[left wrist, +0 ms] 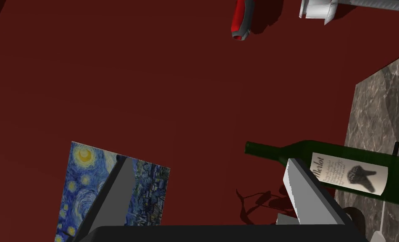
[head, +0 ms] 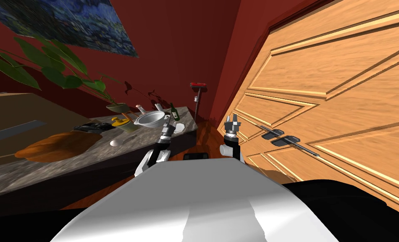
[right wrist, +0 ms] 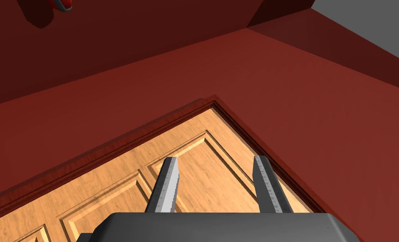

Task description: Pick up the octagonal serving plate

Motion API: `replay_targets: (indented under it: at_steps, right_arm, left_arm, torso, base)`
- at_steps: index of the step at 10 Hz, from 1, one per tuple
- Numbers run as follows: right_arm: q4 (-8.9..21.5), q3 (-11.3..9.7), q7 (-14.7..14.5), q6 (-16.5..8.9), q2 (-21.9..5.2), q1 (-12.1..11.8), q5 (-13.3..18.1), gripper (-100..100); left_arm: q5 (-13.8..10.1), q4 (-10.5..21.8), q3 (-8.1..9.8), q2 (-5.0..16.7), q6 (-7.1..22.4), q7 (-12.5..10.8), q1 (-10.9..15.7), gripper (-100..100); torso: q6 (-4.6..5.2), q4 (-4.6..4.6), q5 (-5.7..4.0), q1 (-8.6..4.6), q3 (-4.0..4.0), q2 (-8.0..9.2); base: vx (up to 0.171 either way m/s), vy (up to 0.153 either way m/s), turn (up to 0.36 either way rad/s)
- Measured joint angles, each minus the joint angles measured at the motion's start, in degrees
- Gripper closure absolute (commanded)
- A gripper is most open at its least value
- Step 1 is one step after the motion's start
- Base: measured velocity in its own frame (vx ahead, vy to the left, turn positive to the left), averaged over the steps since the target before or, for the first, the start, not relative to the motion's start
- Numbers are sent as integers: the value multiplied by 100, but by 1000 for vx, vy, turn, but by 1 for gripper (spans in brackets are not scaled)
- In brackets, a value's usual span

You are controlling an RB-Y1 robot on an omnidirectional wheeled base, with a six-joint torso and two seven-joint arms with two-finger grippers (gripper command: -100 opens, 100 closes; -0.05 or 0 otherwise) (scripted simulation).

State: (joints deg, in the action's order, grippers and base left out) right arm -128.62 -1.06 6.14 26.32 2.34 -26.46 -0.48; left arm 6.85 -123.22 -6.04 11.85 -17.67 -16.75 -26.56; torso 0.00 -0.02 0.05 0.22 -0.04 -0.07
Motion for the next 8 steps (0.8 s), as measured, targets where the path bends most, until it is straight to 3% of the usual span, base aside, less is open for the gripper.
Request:
replay_targets:
  at_steps: [3,8]
  right_arm:
    - [0,0,0,0,0,0,0,0]
    - [0,0,0,0,0,0,0,0]
  left_arm:
    - [312,120,-324,79,448,-176,-56,-100]
    - [786,393,-784,145,1287,-499,76,-100]
  torso:
    - [0,1,1,2,2,3]
    - [0,0,0,0,1,2]
  base:
    - [11,62,36]
    - [16,59,37]
